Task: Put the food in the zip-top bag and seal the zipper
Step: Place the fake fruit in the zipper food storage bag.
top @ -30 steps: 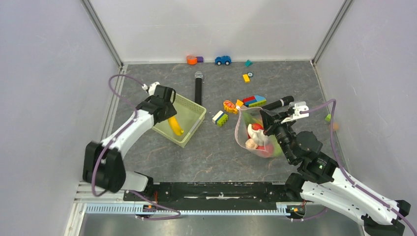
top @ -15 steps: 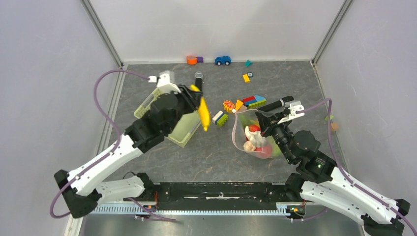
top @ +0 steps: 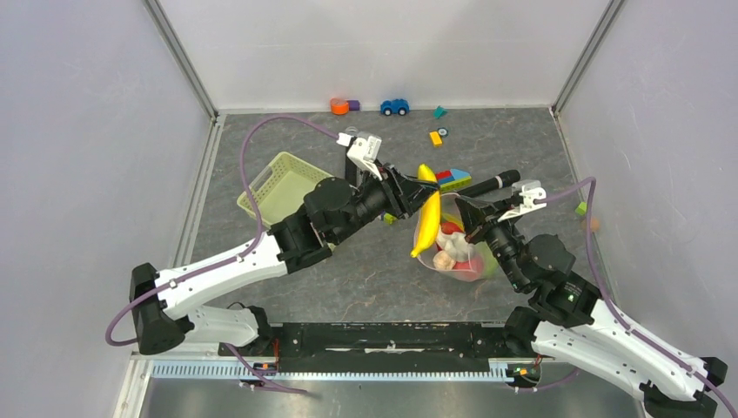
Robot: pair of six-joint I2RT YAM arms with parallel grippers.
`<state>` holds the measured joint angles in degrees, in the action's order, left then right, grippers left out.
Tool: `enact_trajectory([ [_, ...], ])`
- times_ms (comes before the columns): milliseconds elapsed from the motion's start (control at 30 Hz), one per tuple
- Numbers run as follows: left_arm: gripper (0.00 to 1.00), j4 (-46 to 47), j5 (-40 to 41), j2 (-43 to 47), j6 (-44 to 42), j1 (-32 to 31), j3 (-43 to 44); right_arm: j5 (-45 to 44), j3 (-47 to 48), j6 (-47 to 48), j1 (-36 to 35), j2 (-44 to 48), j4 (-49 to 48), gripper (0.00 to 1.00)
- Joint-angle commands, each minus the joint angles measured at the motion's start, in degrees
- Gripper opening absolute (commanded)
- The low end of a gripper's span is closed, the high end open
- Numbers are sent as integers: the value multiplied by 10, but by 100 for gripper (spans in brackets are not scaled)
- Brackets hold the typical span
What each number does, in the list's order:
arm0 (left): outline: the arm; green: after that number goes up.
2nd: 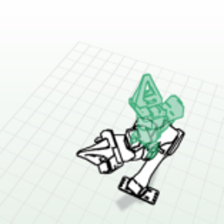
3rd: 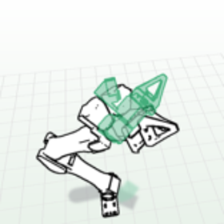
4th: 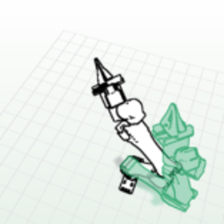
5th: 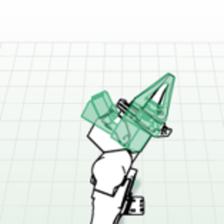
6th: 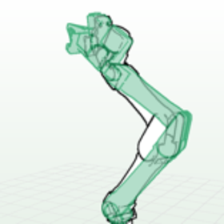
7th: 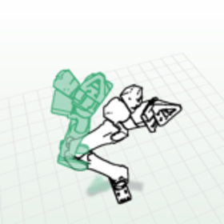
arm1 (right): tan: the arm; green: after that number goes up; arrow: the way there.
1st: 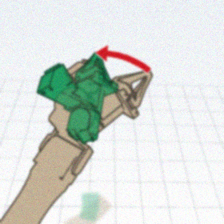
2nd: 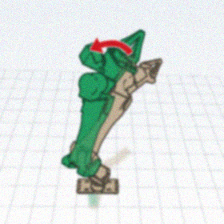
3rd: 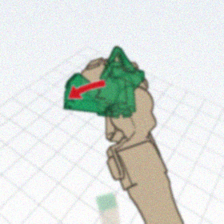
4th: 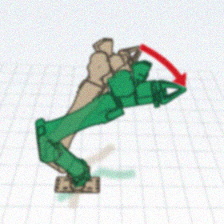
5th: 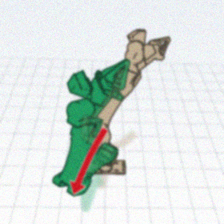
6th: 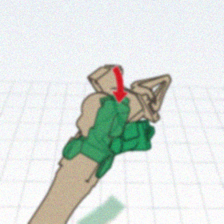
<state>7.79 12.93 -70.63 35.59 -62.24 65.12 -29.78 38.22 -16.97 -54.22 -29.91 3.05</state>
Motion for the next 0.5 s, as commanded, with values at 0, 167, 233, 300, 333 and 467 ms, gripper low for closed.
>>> enact_trajectory([
  [0, 2, 145, -72, 4, 41, -14, -42, 6, -3, -15, 0, 17, -57, 0],
  [167, 2, 238, 137, -8, 13, -72, -87, 21, -13, -30, 0, 19, -70, 0],
  [233, 2, 249, 268, -17, -3, -108, -86, 27, -13, -36, 0, 15, -71, 0],
  [300, 2, 288, 399, -39, -37, -141, -81, 28, -16, -43, 0, 12, -74, 0],
  [333, 2, 313, 443, -52, -70, -155, -76, 27, -17, -49, 0, 10, -76, 0],
  [467, 2, 439, 569, -127, -195, -179, -47, 29, -17, -61, 0, 4, -74, 0],
])
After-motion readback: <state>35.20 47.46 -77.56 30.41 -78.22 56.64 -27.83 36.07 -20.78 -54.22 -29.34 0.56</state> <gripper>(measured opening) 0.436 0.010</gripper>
